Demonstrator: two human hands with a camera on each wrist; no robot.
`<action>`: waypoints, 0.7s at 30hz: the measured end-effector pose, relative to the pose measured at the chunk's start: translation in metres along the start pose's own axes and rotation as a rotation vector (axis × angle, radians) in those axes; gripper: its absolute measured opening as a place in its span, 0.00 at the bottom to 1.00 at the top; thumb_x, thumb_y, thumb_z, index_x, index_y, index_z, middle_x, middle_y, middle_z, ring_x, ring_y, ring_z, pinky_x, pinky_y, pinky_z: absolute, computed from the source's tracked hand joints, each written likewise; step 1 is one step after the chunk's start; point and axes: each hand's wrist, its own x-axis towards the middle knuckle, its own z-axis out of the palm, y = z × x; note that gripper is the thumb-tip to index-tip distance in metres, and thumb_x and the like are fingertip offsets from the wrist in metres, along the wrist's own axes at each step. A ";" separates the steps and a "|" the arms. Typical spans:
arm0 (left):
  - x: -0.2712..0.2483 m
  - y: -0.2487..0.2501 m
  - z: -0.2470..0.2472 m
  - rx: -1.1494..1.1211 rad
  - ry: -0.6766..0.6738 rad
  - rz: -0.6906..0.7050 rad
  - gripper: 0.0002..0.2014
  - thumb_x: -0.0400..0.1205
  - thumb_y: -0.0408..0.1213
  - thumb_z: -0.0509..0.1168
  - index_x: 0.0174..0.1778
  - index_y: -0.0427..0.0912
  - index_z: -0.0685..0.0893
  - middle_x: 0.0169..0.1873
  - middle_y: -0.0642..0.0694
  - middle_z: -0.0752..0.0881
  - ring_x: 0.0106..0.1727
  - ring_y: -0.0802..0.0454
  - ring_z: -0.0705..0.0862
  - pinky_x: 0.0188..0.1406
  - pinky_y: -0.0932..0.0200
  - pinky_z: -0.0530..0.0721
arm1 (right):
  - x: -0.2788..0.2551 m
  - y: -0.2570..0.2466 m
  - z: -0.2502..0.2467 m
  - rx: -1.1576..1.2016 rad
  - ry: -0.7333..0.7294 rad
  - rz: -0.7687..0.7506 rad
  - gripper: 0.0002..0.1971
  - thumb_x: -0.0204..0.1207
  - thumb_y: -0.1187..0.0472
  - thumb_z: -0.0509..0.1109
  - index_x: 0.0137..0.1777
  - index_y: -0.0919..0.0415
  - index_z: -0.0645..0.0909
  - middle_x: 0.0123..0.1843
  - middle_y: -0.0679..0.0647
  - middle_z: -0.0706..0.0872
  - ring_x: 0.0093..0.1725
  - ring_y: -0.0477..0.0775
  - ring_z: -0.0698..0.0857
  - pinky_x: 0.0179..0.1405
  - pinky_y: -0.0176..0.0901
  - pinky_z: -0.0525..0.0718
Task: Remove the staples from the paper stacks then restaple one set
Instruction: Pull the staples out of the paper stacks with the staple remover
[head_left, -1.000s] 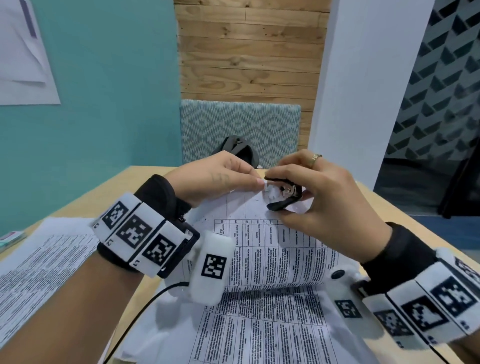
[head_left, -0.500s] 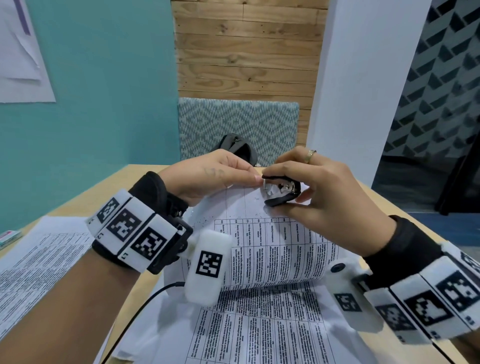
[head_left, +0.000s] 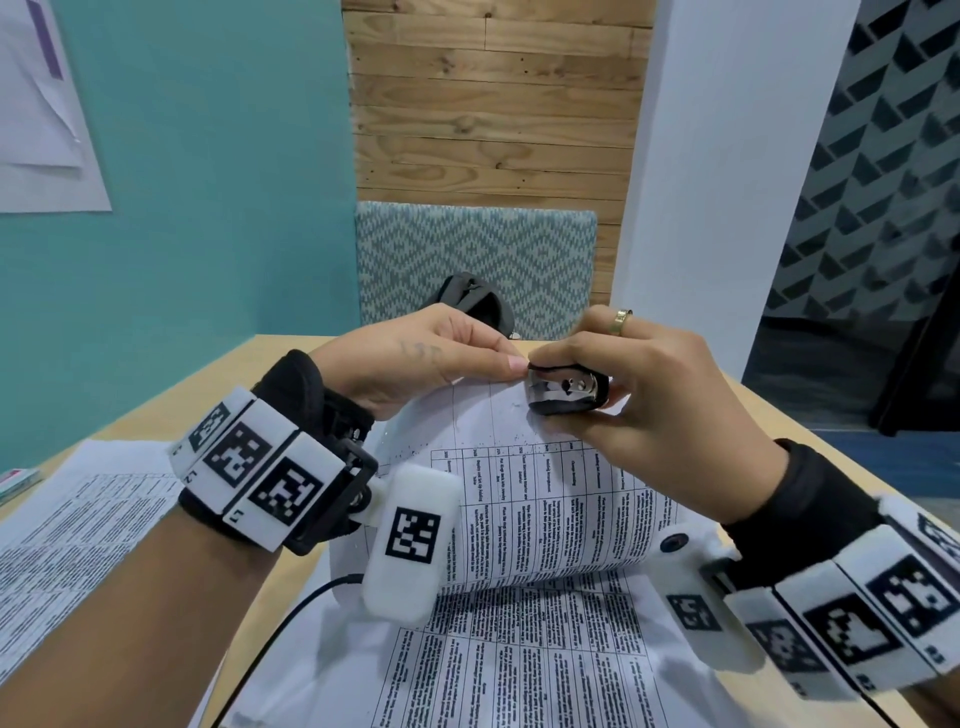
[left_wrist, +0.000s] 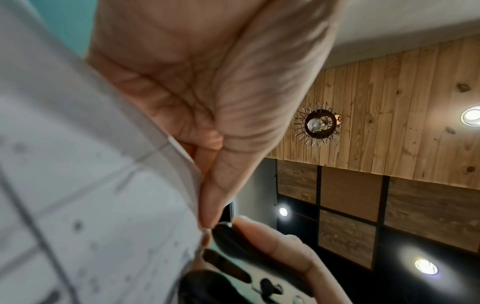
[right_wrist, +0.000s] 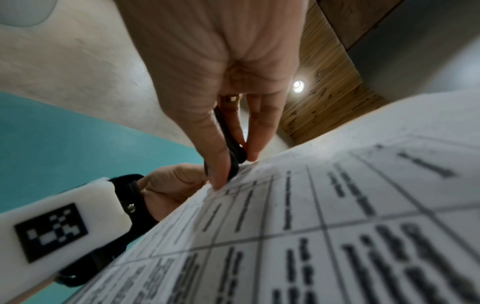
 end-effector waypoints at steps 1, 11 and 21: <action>0.000 0.000 0.000 0.001 -0.005 0.000 0.10 0.68 0.38 0.68 0.40 0.34 0.86 0.45 0.38 0.86 0.47 0.52 0.83 0.53 0.68 0.81 | 0.000 0.000 0.000 -0.005 0.009 -0.007 0.13 0.64 0.60 0.78 0.49 0.60 0.86 0.39 0.52 0.81 0.34 0.58 0.81 0.27 0.54 0.82; -0.002 -0.001 0.001 0.022 -0.041 0.020 0.12 0.71 0.36 0.67 0.46 0.31 0.85 0.55 0.28 0.85 0.56 0.45 0.83 0.66 0.59 0.78 | -0.002 0.001 0.002 -0.019 0.070 -0.015 0.11 0.62 0.60 0.78 0.45 0.59 0.88 0.35 0.49 0.80 0.30 0.52 0.78 0.26 0.53 0.80; -0.002 -0.001 0.000 -0.013 -0.115 0.040 0.05 0.73 0.33 0.69 0.41 0.35 0.87 0.44 0.37 0.86 0.47 0.52 0.84 0.52 0.67 0.82 | -0.001 0.000 0.002 0.033 0.133 0.004 0.10 0.59 0.59 0.79 0.40 0.58 0.88 0.31 0.47 0.79 0.30 0.45 0.75 0.26 0.46 0.77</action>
